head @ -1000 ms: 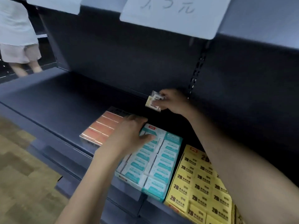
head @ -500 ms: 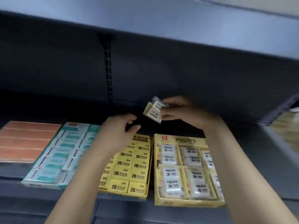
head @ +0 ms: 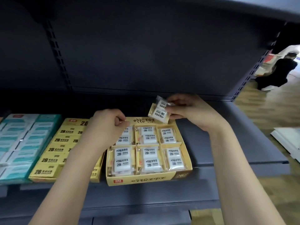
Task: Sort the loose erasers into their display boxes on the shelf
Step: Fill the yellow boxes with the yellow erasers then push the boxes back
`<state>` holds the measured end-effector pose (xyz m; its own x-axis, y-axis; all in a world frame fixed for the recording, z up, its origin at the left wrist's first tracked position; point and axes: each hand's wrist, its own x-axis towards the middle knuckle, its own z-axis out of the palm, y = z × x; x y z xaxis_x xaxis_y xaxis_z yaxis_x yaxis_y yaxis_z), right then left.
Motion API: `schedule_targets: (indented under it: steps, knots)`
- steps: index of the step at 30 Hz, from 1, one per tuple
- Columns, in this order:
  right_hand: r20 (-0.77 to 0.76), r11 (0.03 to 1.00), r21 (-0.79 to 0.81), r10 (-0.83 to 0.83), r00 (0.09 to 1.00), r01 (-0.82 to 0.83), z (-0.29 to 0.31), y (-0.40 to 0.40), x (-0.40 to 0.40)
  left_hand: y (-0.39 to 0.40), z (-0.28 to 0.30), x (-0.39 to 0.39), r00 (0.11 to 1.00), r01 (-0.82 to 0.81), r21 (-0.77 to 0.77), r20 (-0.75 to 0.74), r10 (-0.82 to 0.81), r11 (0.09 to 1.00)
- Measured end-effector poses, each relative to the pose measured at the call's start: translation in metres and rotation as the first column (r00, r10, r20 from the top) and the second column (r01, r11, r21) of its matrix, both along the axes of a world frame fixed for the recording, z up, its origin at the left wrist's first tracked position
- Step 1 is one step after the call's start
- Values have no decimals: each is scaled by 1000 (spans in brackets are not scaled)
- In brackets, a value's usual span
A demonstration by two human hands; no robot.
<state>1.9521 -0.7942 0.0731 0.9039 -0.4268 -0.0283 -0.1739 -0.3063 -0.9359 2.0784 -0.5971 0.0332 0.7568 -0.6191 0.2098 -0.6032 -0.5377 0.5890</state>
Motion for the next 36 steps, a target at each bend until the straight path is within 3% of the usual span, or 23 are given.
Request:
schedule_targets:
  steps: [10,16,20,25,33,36]
  knots:
    - [111,993,43,103,989,-108,-6,-3,-17,-3,-6,-10,996,-84,-60,25,85,995]
    - [126,977,211,-13,992,-14,-6,-3,-16,-2,-9,-14,992,-97,-73,70,102,993]
    - [93,982,180,35,995,-51,-6,-9,-19,-2,-10,-18,992,-95,-108,73,103,990]
    - [-19,995,5,98,995,-98,-4,-15,-20,-2,-12,-22,991,-119,-151,48,127,981]
    - [-108,971,36,238,965,-235,5,-13,-18,-3,-17,-25,986,-148,-171,48,158,974]
    - [-230,954,-99,253,940,-281,9,-13,-11,-4,-19,-26,984,-158,-174,55,170,972]
